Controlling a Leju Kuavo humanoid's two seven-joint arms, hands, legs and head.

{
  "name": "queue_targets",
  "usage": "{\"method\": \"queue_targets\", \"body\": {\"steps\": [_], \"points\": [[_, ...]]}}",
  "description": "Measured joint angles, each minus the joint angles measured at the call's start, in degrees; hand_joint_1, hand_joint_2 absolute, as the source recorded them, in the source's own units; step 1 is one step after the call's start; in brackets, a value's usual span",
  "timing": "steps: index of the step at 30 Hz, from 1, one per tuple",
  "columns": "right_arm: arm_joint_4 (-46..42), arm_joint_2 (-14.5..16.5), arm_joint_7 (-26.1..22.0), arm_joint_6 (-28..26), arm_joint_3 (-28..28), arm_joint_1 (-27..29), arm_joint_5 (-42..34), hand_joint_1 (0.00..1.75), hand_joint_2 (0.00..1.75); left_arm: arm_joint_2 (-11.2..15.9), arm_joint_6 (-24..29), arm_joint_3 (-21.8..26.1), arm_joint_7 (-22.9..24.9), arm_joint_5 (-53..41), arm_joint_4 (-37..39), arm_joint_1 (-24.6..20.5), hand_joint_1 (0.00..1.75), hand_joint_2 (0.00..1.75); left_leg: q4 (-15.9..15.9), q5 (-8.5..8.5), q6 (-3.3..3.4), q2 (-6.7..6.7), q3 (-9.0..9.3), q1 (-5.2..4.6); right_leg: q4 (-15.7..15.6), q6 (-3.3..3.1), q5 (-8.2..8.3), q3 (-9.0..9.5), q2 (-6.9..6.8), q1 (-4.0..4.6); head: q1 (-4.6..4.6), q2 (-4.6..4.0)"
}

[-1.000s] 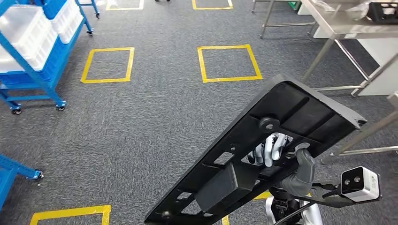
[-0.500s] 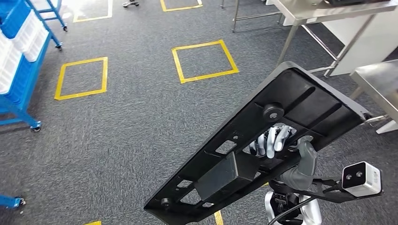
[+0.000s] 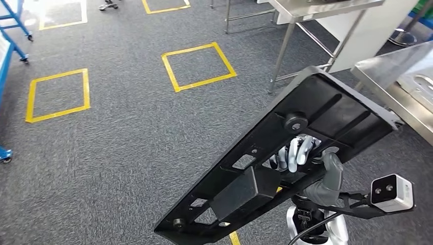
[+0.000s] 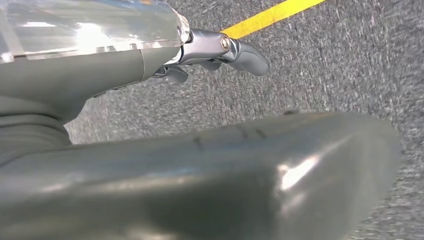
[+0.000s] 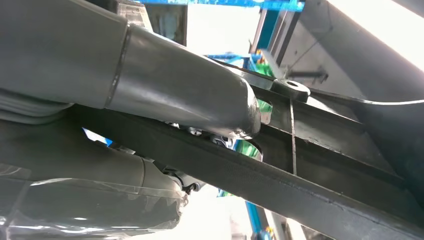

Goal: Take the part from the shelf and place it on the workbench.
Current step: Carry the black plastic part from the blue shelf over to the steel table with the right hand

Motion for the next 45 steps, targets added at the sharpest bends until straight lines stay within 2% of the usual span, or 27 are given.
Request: {"method": "queue_targets", "body": {"steps": [1, 2, 4, 6, 7, 9, 11, 13, 15, 16, 17, 18, 20, 22, 24, 26, 28, 30, 31, 32, 33, 35, 36, 37, 41, 43, 45], "points": [[0.16, -0.01, 0.02, 0.01, 0.00, 0.01, -0.01, 1.75, 0.00, 0.00, -0.02, 0.00, 0.12, 0.00, 0.00, 0.03, 0.00, 0.00, 0.01, -0.03, 0.01, 0.61, 0.02, -0.05, -0.09, -0.04, 0.67, 0.10, -0.13, -0.01, 0.00, 0.00], [0.27, -0.01, 0.03, 0.02, 0.00, -0.01, -0.01, 1.75, 0.00, -0.01, -0.03, 0.00, 0.20, 0.00, 0.00, 0.01, 0.00, 0.00, 0.01, -0.08, -0.02, 1.18, 0.10, -0.10, -2.52, -0.19, 2.28, 1.43, -0.40, 0.04, 0.00, 0.00], [0.35, -0.01, 0.02, 0.04, 0.00, -0.18, -0.01, 1.75, 0.00, -0.03, -0.05, 0.00, 0.27, 0.00, 0.00, -0.08, 0.00, 0.00, 0.04, -0.28, -0.22, 2.19, 0.40, -0.28, -10.90, -0.85, 5.77, 5.97, -2.42, 0.53, 0.00, 0.00], [0.37, -0.01, 0.02, 0.05, -0.01, -0.45, -0.03, 1.75, 0.00, -0.05, -0.05, 0.00, 0.31, 0.00, 0.00, -0.09, 0.00, 0.00, 0.06, -0.52, -0.67, 3.12, 0.60, -0.50, -15.95, -1.51, 7.01, 8.46, -4.03, 1.19, -0.01, 0.00], [0.38, -0.01, 0.02, 0.05, -0.01, -0.54, -0.05, 1.75, 0.00, -0.07, -0.05, 0.00, 0.32, 0.00, 0.00, -0.09, 0.00, 0.00, 0.01, -0.60, -0.94, 3.65, 0.68, -0.58, -16.42, -1.69, 6.87, 8.51, -3.93, 1.41, -0.02, 0.00], [0.38, -0.01, 0.03, 0.06, -0.02, -0.56, -0.09, 1.75, 0.00, -0.09, -0.05, 0.00, 0.33, 0.00, 0.00, -0.25, 0.00, 0.00, -0.08, -0.83, -1.53, 4.31, 0.99, -0.59, -16.87, -2.16, 7.27, 8.56, -2.61, 1.19, -0.03, 0.00], [0.39, 0.01, 0.01, 0.07, -0.03, -0.70, -0.11, 1.75, 0.00, -0.09, -0.07, 0.00, 0.31, 0.01, 0.00, -0.40, 0.00, 0.00, 2.06, -2.49, -2.05, 2.39, 0.33, -0.49, -17.52, -2.74, 7.72, 8.95, -1.48, 0.70, -0.08, 0.00], [0.52, 0.04, 0.02, 0.10, -0.04, -0.82, -0.14, 1.75, 0.00, -0.07, -0.08, 0.00, 0.32, 0.02, 0.00, -0.27, 0.00, 0.00, 8.89, -6.08, -2.39, -0.47, -2.81, -0.30, -17.70, -3.12, 7.88, 9.08, -0.33, 0.48, -0.15, 0.00], [0.82, 0.05, 0.12, 0.32, -0.04, -0.78, -0.15, 1.75, 0.00, -0.04, -0.17, 0.01, 0.31, 0.02, 0.00, 0.03, 0.00, 0.00, 15.49, -8.24, -2.62, -1.35, -6.21, -0.19, -17.58, -3.22, 7.87, 9.03, 1.09, 0.49, -0.19, 0.00], [0.99, 0.05, 0.16, 0.51, -0.04, -0.78, -0.20, 1.75, 0.00, -0.04, -0.28, 0.03, 0.29, 0.02, 0.00, 0.15, 0.00, 0.00, 16.08, -7.68, -2.70, -1.41, -6.72, -0.12, -17.49, -3.18, 7.84, 9.04, 1.83, 0.48, -0.19, 0.00], [1.15, 0.05, 0.19, 0.74, -0.04, -0.78, -0.27, 1.75, 0.00, -0.04, -0.42, 0.05, 0.28, 0.02, 0.00, 0.19, 0.00, 0.00, 14.34, -6.03, -2.74, -1.50, -6.12, -0.01, -17.35, -3.09, 7.77, 9.08, 2.56, 0.43, -0.19, 0.00], [1.29, 0.05, 0.19, 0.94, -0.04, -0.81, -0.38, 1.75, 0.00, -0.04, -0.53, 0.08, 0.27, 0.02, 0.00, 0.17, 0.00, 0.00, 10.69, -3.68, -2.78, -1.87, -4.60, 0.14, -17.13, -2.92, 7.64, 9.13, 3.26, 0.36, -0.19, 0.00], [1.55, 0.05, 0.19, 1.27, -0.05, -0.90, -0.62, 1.75, 0.00, -0.07, -0.79, 0.16, 0.26, 0.02, 0.00, 0.14, 0.00, 0.00, 3.46, -0.74, -2.69, -3.87, -1.35, 0.43, -16.49, -2.37, 7.25, 8.93, 4.52, 0.31, -0.18, 0.00], [1.80, 0.03, 0.11, 1.66, -0.07, -0.92, -0.80, 1.75, 0.00, -0.09, -1.15, 0.42, 0.31, 0.02, 0.00, 0.12, 0.00, 0.00, 0.83, -0.49, -2.19, -4.99, -0.18, 0.43, -16.11, -1.72, 7.15, 8.43, 5.50, 0.25, -0.15, 0.00], [1.97, -0.03, -0.05, 2.05, -0.18, -0.83, -0.92, 1.75, 0.00, -0.16, -1.60, 1.00, 0.22, 0.01, -0.01, 0.08, 0.00, 0.00, 0.51, -0.25, -1.36, -4.01, -0.11, 0.36, -16.18, -1.07, 7.28, 8.14, 6.18, 0.12, -0.14, 0.00], [2.03, -0.09, -0.14, 2.10, -0.34, -0.80, -0.95, 1.75, 0.00, -0.29, -1.83, 1.74, -0.29, 0.00, -0.01, -0.01, 0.00, 0.00, -0.07, 0.06, -0.51, -2.91, 0.14, 0.44, -14.52, -0.49, 6.06, 7.33, 4.42, 0.21, -0.04, 0.00], [2.03, -0.11, -0.12, 1.68, -0.45, -0.76, -0.85, 1.75, 0.00, -0.36, -1.81, 2.41, -1.20, 0.00, 0.00, 0.05, 0.00, 0.00, -0.40, 0.13, 0.02, -1.72, 0.29, 0.39, -8.60, -0.05, 2.83, 4.44, 1.42, 0.23, 0.09, 0.00], [2.02, -0.13, -0.08, 1.06, -0.65, -0.39, -0.71, 1.75, 0.00, -0.37, -1.81, 3.09, -2.20, 0.00, 0.00, 0.24, 0.00, 0.00, -0.38, 0.00, 0.18, -0.43, 0.30, 0.28, -1.84, 0.26, 0.34, 0.90, 0.23, 0.05, 0.12, 0.00], [1.92, -0.13, -0.06, 0.80, -0.81, -0.12, -0.63, 1.75, 0.00, -0.40, -1.81, 3.42, -2.64, 0.00, 0.00, 0.28, 0.00, 0.00, -0.37, -0.10, 0.18, 0.20, 0.35, 0.26, -0.66, 0.33, 0.51, 0.17, 0.01, -0.02, 0.12, 0.00], [1.75, -0.14, -0.05, 0.62, -0.99, 0.14, -0.58, 1.75, 0.00, -0.44, -1.81, 3.73, -3.04, 0.00, -0.01, 0.28, 0.00, 0.00, -0.36, -0.22, 0.12, 0.80, 0.47, 0.26, -1.74, 0.31, 1.77, 0.62, -0.22, -0.07, 0.12, 0.00], [1.51, -0.15, -0.04, 0.46, -1.12, 0.32, -0.55, 1.75, 0.00, -0.50, -1.89, 4.01, -3.36, 0.00, -0.01, 0.26, 0.00, 0.00, -0.36, -0.37, 0.01, 1.35, 0.67, 0.25, -4.92, 0.19, 3.78, 2.19, -0.67, -0.07, 0.12, 0.00], [0.95, -0.16, -0.05, 0.14, -1.23, 0.46, -0.49, 1.75, 0.00, -0.61, -2.55, 4.41, -3.75, -0.02, -0.02, 0.23, 0.00, 0.00, -0.33, -0.75, -0.40, 2.35, 1.16, 0.09, -12.91, -0.40, 7.08, 6.27, -2.98, 0.35, 0.12, 0.00], [0.72, -0.16, -0.07, -0.03, -1.23, 0.48, -0.43, 1.75, 0.00, -0.65, -3.16, 4.52, -3.80, -0.03, -0.02, 0.24, 0.00, 0.00, -0.31, -0.93, -0.69, 2.78, 1.34, -0.01, -15.42, -0.74, 7.77, 7.50, -3.85, 0.65, 0.12, 0.00], [0.52, -0.17, -0.07, -0.14, -1.26, 0.55, -0.31, 1.75, 0.00, -0.67, -3.80, 4.57, -3.81, -0.05, -0.02, 0.24, 0.00, 0.00, -0.31, -1.08, -0.98, 3.27, 1.47, -0.10, -16.56, -1.02, 7.85, 7.99, -4.32, 0.93, 0.11, 0.00], [-0.01, -0.19, -0.07, -0.24, -1.38, 1.00, 0.41, 1.75, 0.00, -0.80, -5.49, 4.68, -3.75, -0.09, -0.02, 0.11, 0.00, 0.00, -0.59, -1.40, -1.91, 5.09, 2.14, -0.34, -17.04, -1.77, 7.99, 7.93, -2.52, 0.95, 0.08, 0.00], [-0.05, -0.19, -0.07, -0.24, -1.38, 1.01, 0.46, 1.75, 0.00, -0.81, -5.56, 4.68, -3.74, -0.09, -0.02, 0.08, 0.00, 0.00, -0.63, -1.48, -2.02, 5.23, 2.14, -0.37, -17.21, -1.89, 8.08, 8.07, -2.34, 0.80, 0.08, 0.00], [-0.21, -0.17, -0.08, -0.27, -1.38, 1.07, 0.51, 1.75, 0.00, -0.81, -5.74, 4.68, -3.71, -0.10, -0.02, 0.04, 0.00, 0.00, -0.14, -2.00, -2.14, 4.22, 2.05, -0.18, -17.44, -2.06, 8.24, 8.30, -2.02, 0.53, 0.08, 0.00]]}}
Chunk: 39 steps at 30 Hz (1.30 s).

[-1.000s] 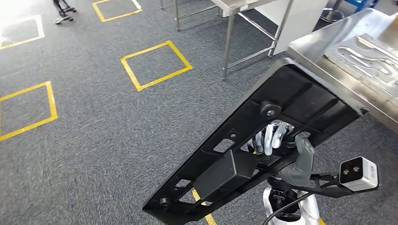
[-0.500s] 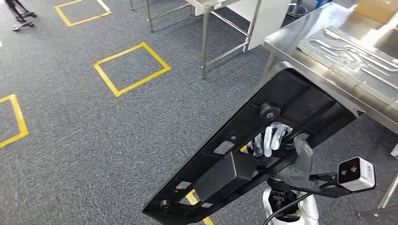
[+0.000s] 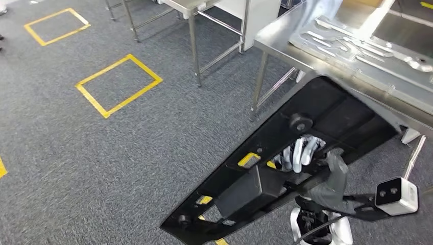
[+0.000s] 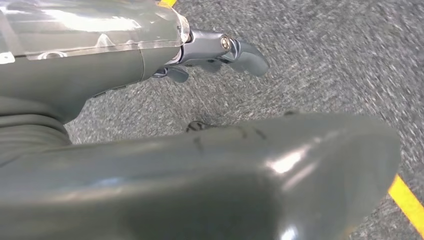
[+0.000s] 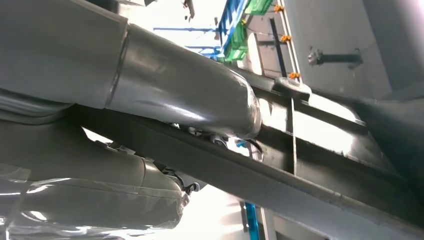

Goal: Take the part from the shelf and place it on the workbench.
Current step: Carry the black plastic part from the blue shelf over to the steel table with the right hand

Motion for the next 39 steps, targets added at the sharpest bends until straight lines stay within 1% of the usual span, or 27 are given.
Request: {"method": "queue_targets", "body": {"steps": [1, 3, 4, 5, 7, 9, 10, 11, 13, 15, 17, 18, 19, 20, 22, 24, 25, 27, 29, 31, 32, 33, 34, 35, 36, 37, 39], "points": [[-0.12, 0.01, -0.02, -0.02, -0.01, -0.01, 0.03, 1.75, 0.00, -0.03, -0.14, 0.00, 0.02, -0.01, 0.00, -0.01, 0.00, 0.00, 0.95, -0.70, -0.06, -1.04, -0.31, 0.10, -0.12, -0.16, 0.09, 0.11, 0.28, -0.14, -0.02, 0.00], [-0.28, 0.04, 0.00, 0.00, -0.02, 0.11, 0.30, 1.75, 0.00, -0.09, -0.87, 0.00, 0.21, -0.07, 0.00, 0.32, 0.00, 0.00, 9.57, -3.95, -0.27, -4.02, -4.46, 0.23, -0.10, -0.53, 0.14, 0.13, 2.38, -0.22, -0.13, 0.00], [-0.30, 0.05, 0.03, 0.02, -0.02, 0.18, 0.44, 1.75, 0.00, -0.11, -1.22, -0.01, 0.31, -0.11, 0.00, 0.48, 0.00, 0.00, 12.27, -4.38, -0.32, -5.00, -6.04, 0.27, 0.03, -0.64, 0.10, 0.14, 3.56, -0.22, -0.17, 0.00], [-0.29, 0.06, 0.05, 0.04, -0.02, 0.27, 0.58, 1.75, 0.00, -0.11, -1.57, -0.01, 0.42, -0.16, 0.00, 0.60, 0.00, 0.00, 13.04, -3.71, -0.35, -5.80, -6.81, 0.32, 0.23, -0.63, 0.01, 0.18, 4.84, -0.23, -0.20, 0.00], [-0.30, 0.06, 0.04, 0.04, -0.02, 0.26, 0.62, 1.75, 0.00, -0.11, -1.87, -0.02, 0.49, -0.28, 0.00, 0.52, 0.00, 0.00, 5.18, 0.19, -0.13, -7.73, -3.72, 0.49, 0.78, -0.27, -0.28, 0.07, 6.11, -0.24, -0.19, 0.00], [-0.31, 0.06, 0.04, 0.04, -0.02, 0.26, 0.72, 1.75, 0.00, -0.11, -2.05, -0.02, 0.62, -0.43, 0.00, 0.46, 0.00, 0.00, 1.07, 1.34, 0.25, -9.56, -2.02, 0.59, 1.25, 0.32, -0.38, -0.44, 7.24, -0.27, -0.18, 0.00], [-0.32, 0.06, 0.04, 0.04, -0.02, 0.29, 0.76, 1.75, 0.00, -0.12, -2.06, -0.02, 0.70, -0.49, 0.00, 0.45, 0.00, 0.00, 0.89, 1.14, 0.50, -9.73, -1.93, 0.51, 1.30, 0.65, -0.29, -0.70, 7.76, -0.29, -0.17, 0.00], [-0.35, 0.06, 0.04, 0.04, -0.03, 0.35, 0.81, 1.75, 0.00, -0.16, -2.05, -0.02, 0.76, -0.55, 0.00, 0.41, 0.00, 0.00, 0.81, 1.29, 0.86, -9.17, -1.88, 0.52, 1.25, 1.01, -0.17, -0.88, 8.23, -0.35, -0.18, 0.00], [-0.50, 0.05, 0.01, 0.04, -0.08, 0.43, 0.84, 1.75, 0.00, -0.26, -2.01, -0.02, 0.81, -0.63, 0.00, 0.27, 0.00, 0.00, 0.34, 1.63, 1.66, -7.99, -1.69, 0.61, 2.11, 1.63, -0.77, -1.33, 6.74, -0.28, -0.03, 0.00], [-0.60, 0.05, -0.01, 0.05, -0.11, 0.38, 0.86, 1.75, 0.00, -0.32, -2.00, -0.03, 0.77, -0.67, 0.00, 0.23, 0.00, 0.00, -0.04, 1.82, 2.27, -6.70, -1.54, 0.67, 6.86, 2.11, -3.60, -3.56, 3.63, -0.27, 0.21, 0.00], [-0.59, 0.05, -0.01, 0.06, -0.15, 0.39, 0.87, 1.75, 0.00, -0.32, -2.00, -0.04, 0.74, -0.69, 0.00, 0.40, 0.00, 0.00, -0.05, 1.74, 2.46, -5.37, -1.57, 0.59, 14.29, 2.51, -6.88, -7.31, 2.27, -0.50, 0.31, 0.00], [-0.58, 0.05, -0.01, 0.06, -0.19, 0.46, 0.90, 1.75, 0.00, -0.31, -2.00, -0.05, 0.73, -0.71, 0.00, 0.45, 0.00, 0.00, -0.03, 1.68, 2.46, -4.71, -1.56, 0.58, 16.61, 2.65, -7.38, -8.52, 2.08, -0.64, 0.31, 0.00], [-0.57, 0.04, -0.01, 0.06, -0.22, 0.50, 0.93, 1.75, 0.00, -0.31, -2.00, -0.07, 0.70, -0.77, 0.00, 0.45, 0.00, 0.00, -0.01, 1.59, 2.42, -4.06, -1.51, 0.57, 16.87, 2.73, -6.77, -8.70, 1.91, -0.75, 0.31, 0.00], [-0.56, 0.04, -0.01, 0.07, -0.25, 0.52, 0.96, 1.75, 0.00, -0.31, -1.98, -0.10, 0.67, -0.85, 0.00, 0.41, 0.00, 0.00, 0.00, 1.47, 2.32, -3.47, -1.38, 0.57, 14.75, 2.71, -5.19, -7.62, 1.62, -0.80, 0.31, 0.00], [-0.57, 0.03, -0.01, 0.12, -0.26, 0.48, 0.99, 1.75, 0.00, -0.33, -1.92, -0.21, 0.59, -0.99, 0.00, 0.29, 0.00, 0.00, 0.02, 1.16, 1.95, -2.45, -0.96, 0.49, 6.61, 2.24, -1.57, -3.30, -0.32, -0.56, 0.31, 0.00], [-0.59, 0.04, -0.02, 0.19, -0.26, 0.43, 1.00, 1.75, 0.00, -0.35, -1.87, -0.32, 0.52, -1.01, 0.00, 0.20, 0.00, 0.00, 0.04, 0.81, 1.35, -1.61, -0.63, 0.27, 1.41, 1.56, -0.19, -0.66, -1.98, -0.02, 0.29, 0.00], [-0.59, 0.04, -0.02, 0.21, -0.27, 0.41, 1.02, 1.75, 0.00, -0.37, -1.85, -0.36, 0.50, -1.02, 0.00, 0.17, 0.00, 0.00, 0.00, 0.67, 1.02, -1.15, -0.49, 0.17, 0.90, 1.28, -0.36, -0.52, -2.09, 0.23, 0.28, 0.00], [-0.62, 0.03, -0.02, 0.23, -0.28, 0.43, 1.03, 1.75, 0.00, -0.38, -1.83, -0.40, 0.41, -1.04, 0.00, 0.07, 0.00, 0.00, -0.09, 0.36, 0.36, -0.38, -0.10, 0.19, 0.63, 0.75, -0.14, -0.47, -0.71, 0.14, 0.28, 0.00], [-0.68, 0.03, -0.03, 0.24, -0.29, 0.31, 1.03, 1.75, 0.00, -0.38, -1.82, -0.43, 0.28, -1.09, 0.00, -0.01, 0.00, 0.00, 1.85, -1.18, -0.16, -1.89, -0.62, 0.35, 0.05, 0.06, 0.20, -0.08, 0.41, -0.26, 0.21, 0.00], [-0.71, 0.05, -0.04, 0.20, -0.31, 0.15, 1.04, 1.75, 0.00, -0.37, -1.66, -0.47, 0.22, -1.19, 0.00, 0.08, 0.00, 0.00, 8.45, -4.67, -0.47, -4.52, -3.72, 0.50, -0.16, -0.40, 0.34, 0.09, 1.53, -0.41, 0.05, 0.00], [-0.70, 0.05, -0.01, 0.15, -0.31, 0.14, 1.07, 1.75, 0.00, -0.37, -1.53, -0.50, 0.25, -1.24, 0.00, 0.19, 0.00, 0.00, 12.47, -6.26, -0.58, -5.20, -5.80, 0.52, -0.12, -0.51, 0.33, 0.06, 2.18, -0.35, -0.02, 0.00], [-0.67, 0.05, 0.02, 0.10, -0.32, 0.16, 1.10, 1.75, 0.00, -0.37, -1.39, -0.56, 0.30, -1.29, 0.00, 0.30, 0.00, 0.00, 15.45, -6.98, -0.65, -5.50, -7.49, 0.53, -0.05, -0.55, 0.30, 0.05, 2.91, -0.30, -0.04, 0.00], [-0.64, 0.05, 0.04, 0.06, -0.32, 0.17, 1.12, 1.75, 0.00, -0.37, -1.30, -0.63, 0.34, -1.36, 0.00, 0.39, 0.00, 0.00, 16.44, -6.51, -0.65, -5.60, -8.31, 0.53, 0.03, -0.56, 0.26, 0.07, 3.65, -0.26, -0.04, 0.00], [-0.62, 0.05, 0.05, 0.03, -0.32, 0.18, 1.15, 1.75, 0.00, -0.37, -1.26, -0.72, 0.38, -1.43, 0.00, 0.42, 0.00, 0.00, 15.02, -4.90, -0.59, -5.71, -8.00, 0.53, 0.14, -0.52, 0.19, 0.13, 4.36, -0.24, -0.04, 0.00], [-0.60, 0.05, 0.05, 0.03, -0.32, 0.18, 1.17, 1.75, 0.00, -0.37, -1.23, -0.80, 0.41, -1.49, 0.00, 0.40, 0.00, 0.00, 11.50, -2.48, -0.46, -6.12, -6.68, 0.56, 0.31, -0.42, 0.07, 0.21, 5.06, -0.25, -0.04, 0.00], [-0.60, 0.05, 0.05, 0.04, -0.32, 0.17, 1.19, 1.75, 0.00, -0.34, -1.20, -0.86, 0.44, -1.53, 0.00, 0.38, 0.00, 0.00, 7.47, -0.49, -0.26, -7.27, -5.00, 0.64, 0.52, -0.27, -0.07, 0.21, 5.67, -0.29, -0.03, 0.00], [-0.60, 0.07, 0.07, 0.09, -0.32, 0.16, 1.23, 1.75, 0.00, -0.31, -1.12, -0.97, 0.54, -1.54, 0.00, 0.32, 0.00, 0.00, 1.79, 1.64, 0.17, -9.16, -2.63, 0.68, 1.00, 0.24, -0.26, -0.12, 6.78, -0.30, -0.01, 0.00]]}}
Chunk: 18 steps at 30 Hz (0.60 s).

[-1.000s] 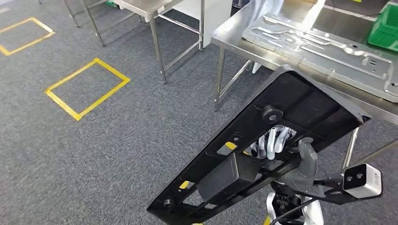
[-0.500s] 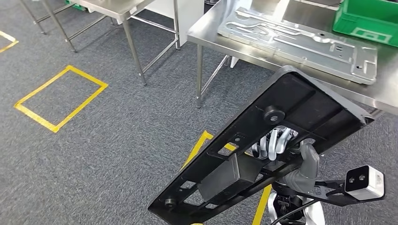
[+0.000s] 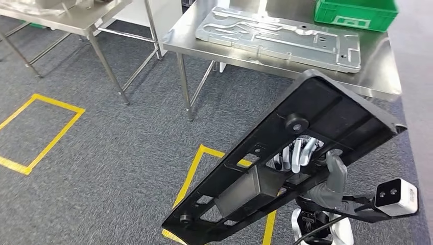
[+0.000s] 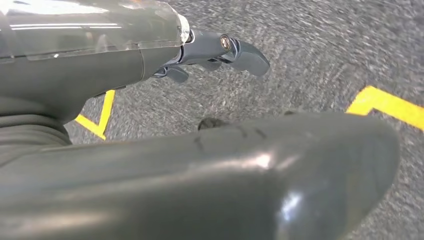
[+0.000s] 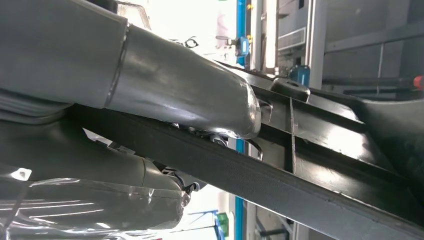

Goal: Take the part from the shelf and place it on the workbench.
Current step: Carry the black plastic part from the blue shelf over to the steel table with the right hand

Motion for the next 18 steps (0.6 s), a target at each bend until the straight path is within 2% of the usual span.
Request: {"method": "queue_targets", "body": {"steps": [1, 3, 5, 7, 8, 9, 10, 11, 12, 14, 15, 16, 18], "points": [[0.00, 0.01, 0.01, 0.04, 0.00, 0.02, 0.02, 1.75, 0.00, 0.02, 0.04, -0.08, 0.07, 0.00, 0.00, -0.02, 0.00, 0.00, -0.75, -0.06, 0.25, -0.46, 0.30, -0.07, 0.07, 0.31, 0.03, -0.23, 0.46, -0.06, 0.01, 0.00], [-0.01, 0.01, 0.03, 0.11, 0.00, 0.07, 0.09, 1.75, 0.00, -0.04, 0.08, -0.26, 0.15, 0.01, -0.01, -0.12, 0.00, 0.00, -1.07, 0.15, 0.83, 0.48, 0.39, -0.15, -0.02, 1.01, 0.18, -0.45, 1.10, -0.16, -0.01, 0.00], [-0.02, 0.01, -0.01, 0.13, -0.01, 0.03, 0.14, 1.75, 0.00, -0.12, 0.10, -0.41, 0.18, 0.02, -0.02, -0.20, 0.00, 0.00, -1.65, 0.44, 1.69, 1.65, 0.68, 0.07, 1.44, 1.51, -0.85, -1.13, -0.69, 0.01, 0.12, 0.00], [0.00, 0.01, -0.04, 0.13, -0.02, -0.04, 0.16, 1.75, 0.00, -0.14, 0.16, -0.46, 0.19, 0.03, -0.02, -0.13, 0.00, 0.00, -1.99, 0.54, 2.29, 2.93, 0.84, 0.11, 7.20, 1.89, -4.04, -3.91, -3.54, -0.01, 0.33, 0.00], [0.05, 0.01, -0.03, 0.13, -0.02, -0.04, 0.17, 1.75, 0.00, -0.14, 0.22, -0.48, 0.20, 0.05, -0.02, -0.04, 0.00, 0.00, -1.99, 0.50, 2.39, 3.56, 0.82, 0.04, 10.99, 2.08, -5.75, -5.83, -4.23, -0.18, 0.39, 0.00], [0.12, 0.01, -0.03, 0.13, -0.02, 0.00, 0.17, 1.75, 0.00, -0.13, 0.30, -0.49, 0.20, 0.09, -0.01, 0.04, 0.00, 0.00, -1.97, 0.45, 2.37, 4.20, 0.80, -0.01, 14.04, 2.26, -6.79, -7.40, -4.56, -0.37, 0.39, 0.00], [0.21, 0.01, -0.03, 0.12, -0.02, 0.04, 0.17, 1.75, 0.00, -0.13, 0.41, -0.50, 0.20, 0.18, -0.01, 0.06, 0.00, 0.00, -1.95, 0.38, 2.33, 4.85, 0.81, -0.04, 15.27, 2.40, -6.74, -8.07, -4.76, -0.53, 0.39, 0.00], [0.30, 0.01, -0.04, 0.09, -0.02, 0.05, 0.18, 1.75, 0.00, -0.14, 0.54, -0.51, 0.20, 0.27, -0.01, 0.04, 0.00, 0.00, -1.94, 0.31, 2.25, 5.45, 0.87, -0.05, 14.34, 2.46, -5.67, -7.60, -4.98, -0.63, 0.39, 0.00], [0.38, 0.01, -0.05, 0.05, -0.02, 0.04, 0.18, 1.75, 0.00, -0.17, 0.65, -0.52, 0.20, 0.37, -0.02, 0.00, 0.00, 0.00, -1.93, 0.20, 2.12, 6.02, 1.00, -0.05, 11.28, 2.42, -3.81, -5.99, -5.42, -0.67, 0.40, 0.00], [0.49, 0.01, -0.08, -0.02, -0.02, -0.06, 0.18, 1.75, 0.00, -0.24, 0.80, -0.56, 0.20, 0.48, -0.02, -0.08, 0.00, 0.00, -1.89, -0.10, 1.68, 6.99, 1.37, -0.19, 3.38, 2.02, -0.75, -1.78, -7.42, -0.40, 0.40, 0.00], [0.54, 0.01, -0.10, -0.04, -0.02, -0.12, 0.16, 1.75, 0.00, -0.27, 0.84, -0.60, 0.20, 0.51, -0.02, -0.11, 0.00, 0.00, -1.89, -0.24, 1.37, 7.42, 1.52, -0.29, 0.80, 1.71, -0.05, -0.45, -8.13, -0.16, 0.39, 0.00], [0.57, 0.00, -0.12, -0.04, -0.02, -0.17, 0.15, 1.75, 0.00, -0.28, 0.85, -0.64, 0.20, 0.52, -0.02, -0.12, 0.00, 0.00, -1.90, -0.35, 1.03, 7.85, 1.65, -0.39, -0.36, 1.41, 0.02, 0.06, -8.46, 0.08, 0.38, 0.00], [0.60, -0.03, -0.13, -0.05, -0.02, -0.20, 0.13, 1.75, 0.00, -0.29, 0.86, -0.73, 0.20, 0.53, -0.02, -0.20, 0.00, 0.00, -2.07, -0.49, 0.30, 8.72, 1.94, -0.44, -0.54, 0.78, 0.11, -0.06, -7.37, 0.22, 0.36, 0.00]]}}
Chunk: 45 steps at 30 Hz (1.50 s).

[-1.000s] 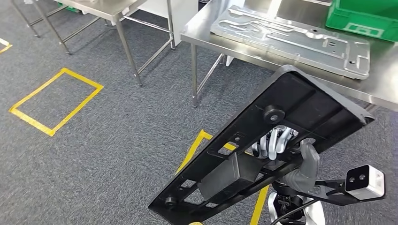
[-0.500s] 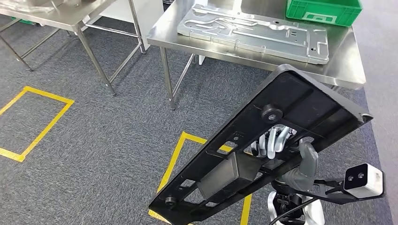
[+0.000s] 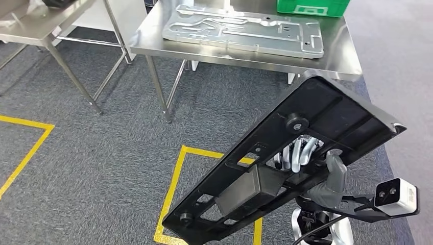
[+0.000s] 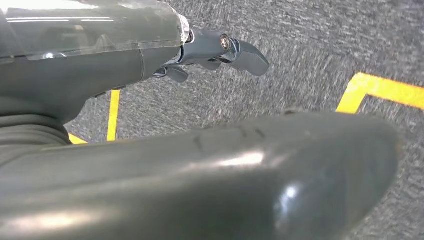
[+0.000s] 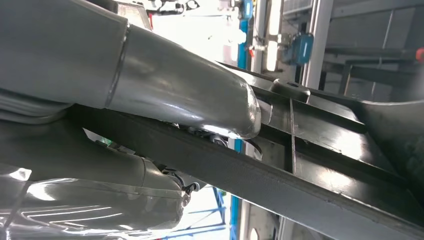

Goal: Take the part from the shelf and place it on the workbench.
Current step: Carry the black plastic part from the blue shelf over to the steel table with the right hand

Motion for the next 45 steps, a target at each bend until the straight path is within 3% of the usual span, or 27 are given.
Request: {"method": "queue_targets", "body": {"steps": [1, 3, 4, 6, 7, 8, 10, 12, 15, 17, 19, 21, 22, 23, 24, 27, 29, 32, 34, 36, 37, 38, 39, 42, 43, 45], "points": [[0.01, -0.01, -0.01, 0.00, -0.01, 0.00, -0.01, 1.75, 0.00, 0.00, 0.00, -0.03, -0.01, 0.00, -0.01, -0.08, 0.00, 0.00, 0.17, -0.28, -0.36, -0.27, 0.09, 0.07, -0.23, -0.31, 0.15, 0.09, 0.56, -0.13, 0.00, 0.00], [0.02, 0.00, -0.02, 0.00, -0.02, -0.13, -0.04, 1.75, 0.00, -0.01, -0.01, -0.05, -0.02, -0.01, 0.00, -0.18, 0.00, 0.00, 3.03, -2.27, -0.88, -2.44, -0.98, 0.29, -0.72, -1.02, 0.46, 0.38, 1.54, -0.47, -0.04, 0.00], [0.05, 0.01, -0.02, 0.00, -0.02, -0.18, -0.06, 1.75, 0.00, 0.00, -0.01, -0.06, -0.02, -0.01, 0.01, -0.13, 0.00, 0.00, 6.29, -4.03, -1.02, -3.85, -2.48, 0.38, -0.80, -1.24, 0.49, 0.44, 2.00, -0.50, -0.06, 0.00], [0.21, 0.01, -0.02, -0.21, -0.02, -0.19, -0.12, 1.75, 0.00, 0.01, -0.01, -0.08, -0.01, 0.00, 0.02, 0.15, 0.00, 0.00, 14.12, -7.22, -1.20, -5.05, -6.39, 0.43, -0.74, -1.54, 0.45, 0.42, 3.08, -0.38, -0.10, 0.00], [0.33, 0.00, -0.02, -0.54, -0.02, -0.16, -0.15, 1.75, 0.00, 0.01, -0.01, -0.09, -0.01, 0.00, 0.02, 0.29, 0.00, 0.00, 16.40, -7.52, -1.25, -5.18, -7.69, 0.43, -0.68, -1.61, 0.41, 0.44, 3.63, -0.30, -0.10, 0.00], [0.42, -0.01, -0.05, -1.00, -0.02, -0.13, -0.19, 1.75, 0.00, 0.01, -0.02, -0.11, -0.01, 0.01, 0.02, 0.35, 0.00, 0.00, 16.47, -6.61, -1.22, -5.20, -8.00, 0.43, -0.59, -1.62, 0.34, 0.51, 4.10, -0.25, -0.10, 0.00], [0.49, -0.06, -0.29, -1.88, -0.02, -0.10, -0.30, 1.75, 0.00, 0.03, -0.03, -0.15, -0.07, 0.04, 0.02, 0.27, 0.00, 0.00, 10.26, -2.26, -0.94, -5.35, -5.57, 0.43, -0.33, -1.48, 0.07, 0.76, 4.84, -0.24, -0.10, 0.00], [0.45, -0.09, -0.68, -2.40, -0.02, -0.10, -0.44, 1.75, 0.00, 0.10, 0.02, -0.27, -0.16, 0.13, 0.03, 0.10, 0.00, 0.00, 3.27, 0.53, -0.39, -5.97, -2.61, 0.29, 0.10, -1.02, -0.29, 0.71, 5.31, -0.09, -0.08, 0.00], [0.24, -0.10, -0.84, -2.87, -0.01, -0.07, -0.48, 1.75, 0.00, 0.16, 0.49, -0.66, -0.15, 0.29, 0.04, 0.01, 0.00, 0.00, 1.00, 0.84, 0.60, -6.35, -1.84, -0.01, 0.29, -0.11, -0.35, 0.30, 5.60, -0.12, -0.05, 0.00], [-0.15, -0.10, -0.74, -2.89, 0.00, -0.07, -0.43, 1.75, 0.00, 0.09, 1.23, -0.95, 0.18, 0.37, 0.04, 0.01, 0.00, 0.00, 0.50, 1.19, 1.33, -6.09, -1.68, 0.16, 1.01, 0.52, -0.93, 0.03, 4.97, -0.22, 0.03, 0.00], [-0.50, -0.10, -0.66, -2.85, 0.00, -0.15, -0.37, 1.75, 0.00, 0.03, 1.96, -1.19, 0.53, 0.43, 0.04, -0.01, 0.00, 0.00, 0.07, 1.42, 1.95, -5.74, -1.47, 0.35, 5.35, 1.16, -3.55, -1.96, 3.64, -0.34, 0.16, 0.00], [-0.58, -0.10, -0.57, -2.82, 0.00, -0.11, -0.34, 1.75, 0.00, 0.03, 2.35, -1.37, 0.78, 0.49, 0.04, 0.07, 0.00, 0.00, 0.03, 1.38, 2.19, -5.41, -1.48, 0.33, 12.46, 1.70, -6.75, -5.57, 2.89, -0.58, 0.23, 0.00], [-0.58, -0.10, -0.52, -2.82, 0.00, -0.03, -0.31, 1.75, 0.00, 0.03, 2.44, -1.45, 0.91, 0.50, 0.04, 0.12, 0.00, 0.00, 0.05, 1.35, 2.18, -5.26, -1.48, 0.33, 14.93, 1.89, -7.35, -6.89, 2.78, -0.73, 0.23, 0.00], [-0.58, -0.10, -0.49, -2.83, 0.00, 0.01, -0.26, 1.75, 0.00, 0.01, 2.50, -1.51, 1.01, 0.50, 0.04, 0.14, 0.00, 0.00, 0.08, 1.30, 2.14, -5.14, -1.47, 0.34, 15.45, 2.01, -6.86, -7.27, 2.69, -0.88, 0.23, 0.00], [-0.58, -0.10, -0.43, -2.85, 0.00, 0.01, -0.20, 1.75, 0.00, -0.01, 2.55, -1.55, 1.08, 0.50, 0.04, 0.15, 0.00, 0.00, 0.11, 1.24, 2.05, -5.06, -1.41, 0.35, 13.91, 2.04, -5.43, -6.59, 2.57, -0.99, 0.23, 0.00], [-0.63, -0.09, 0.02, -2.88, 0.00, -0.09, 0.24, 1.75, 0.00, -0.09, 2.77, -1.63, 1.18, 0.50, 0.04, 0.09, 0.00, 0.00, 0.28, 0.89, 1.43, -4.98, -1.11, 0.20, 3.36, 1.55, -0.62, -1.30, 1.86, -0.94, 0.22, 0.00], [-0.66, -0.07, 0.23, -2.85, -0.01, -0.15, 0.51, 1.75, 0.00, -0.10, 2.87, -1.77, 1.20, 0.50, 0.04, 0.08, 0.00, 0.00, 0.34, 0.71, 0.74, -4.87, -1.07, 0.00, 0.41, 0.97, -0.20, 0.04, 1.69, -0.59, 0.19, 0.00], [-0.72, -0.03, 0.25, -2.44, -0.02, -0.18, 0.70, 1.75, 0.00, -0.09, 2.90, -2.03, 1.18, 0.51, 0.04, 0.04, 0.00, 0.00, 0.67, 0.19, -0.25, -4.70, -1.12, 0.09, -0.06, -0.14, -0.02, 0.20, 2.08, -0.60, 0.16, 0.00], [-0.79, -0.01, 0.27, -1.62, 0.01, -0.33, 0.76, 1.75, 0.00, -0.09, 2.90, -2.19, 1.16, 0.53, 0.04, 0.01, 0.00, 0.00, 4.67, -2.36, -0.60, -4.91, -2.78, 0.25, -0.47, -0.94, 0.15, 0.49, 2.12, -0.79, 0.10, 0.00], [-0.79, -0.01, 0.31, -0.95, 0.08, -0.45, 0.80, 1.75, 0.00, -0.09, 2.92, -2.38, 1.15, 0.57, 0.04, 0.06, 0.00, 0.00, 12.54, -6.06, -0.81, -5.09, -6.45, 0.29, -0.46, -1.33, 0.09, 0.52, 2.21, -0.61, 0.05, 0.00], [-0.78, -0.01, 0.33, -0.79, 0.12, -0.43, 0.82, 1.75, 0.00, -0.09, 2.95, -2.46, 1.16, 0.58, 0.04, 0.11, 0.00, 0.00, 15.74, -7.04, -0.89, -5.11, -8.08, 0.29, -0.42, -1.39, 0.04, 0.53, 2.30, -0.51, 0.06, 0.00], [-0.76, -0.01, 0.35, -0.73, 0.16, -0.43, 0.84, 1.75, 0.00, -0.09, 2.96, -2.52, 1.16, 0.60, 0.04, 0.14, 0.00, 0.00, 17.09, -6.94, -0.92, -5.12, -8.87, 0.29, -0.37, -1.43, -0.01, 0.56, 2.39, -0.44, 0.06, 0.00], [-0.76, -0.01, 0.36, -0.69, 0.25, -0.45, 0.86, 1.75, 0.00, -0.10, 2.98, -2.55, 1.17, 0.61, 0.04, 0.15, 0.00, 0.00, 15.96, -5.63, -0.87, -5.13, -8.46, 0.29, -0.31, -1.41, -0.09, 0.65, 2.50, -0.39, 0.06, 0.00], [-0.76, 0.00, 0.36, -0.54, 0.64, -0.62, 0.90, 1.75, 0.00, -0.08, 3.06, -2.65, 1.20, 0.67, 0.04, 0.07, 0.00, 0.00, 4.75, -0.18, -0.27, -5.32, -3.28, 0.19, 0.17, -0.96, -0.56, 0.85, 2.81, -0.25, 0.07, 0.00], [-0.76, 0.01, 0.36, -0.51, 0.76, -0.71, 0.95, 1.75, 0.00, -0.08, 3.10, -2.69, 1.22, 0.68, 0.04, 0.03, 0.00, 0.00, 2.31, 0.49, 0.01, -5.42, -2.15, 0.09, 0.35, -0.71, -0.69, 0.78, 2.89, -0.19, 0.09, 0.00], [-0.78, 0.03, 0.37, -0.48, 1.01, -0.92, 1.06, 1.75, 0.00, -0.09, 3.15, -2.82, 1.29, 0.68, 0.04, 0.03, 0.00, 0.00, 1.09, 0.47, 0.58, -5.53, -1.67, -0.16, 0.44, -0.14, -0.76, 0.62, 2.98, -0.08, 0.11, 0.00]]}}
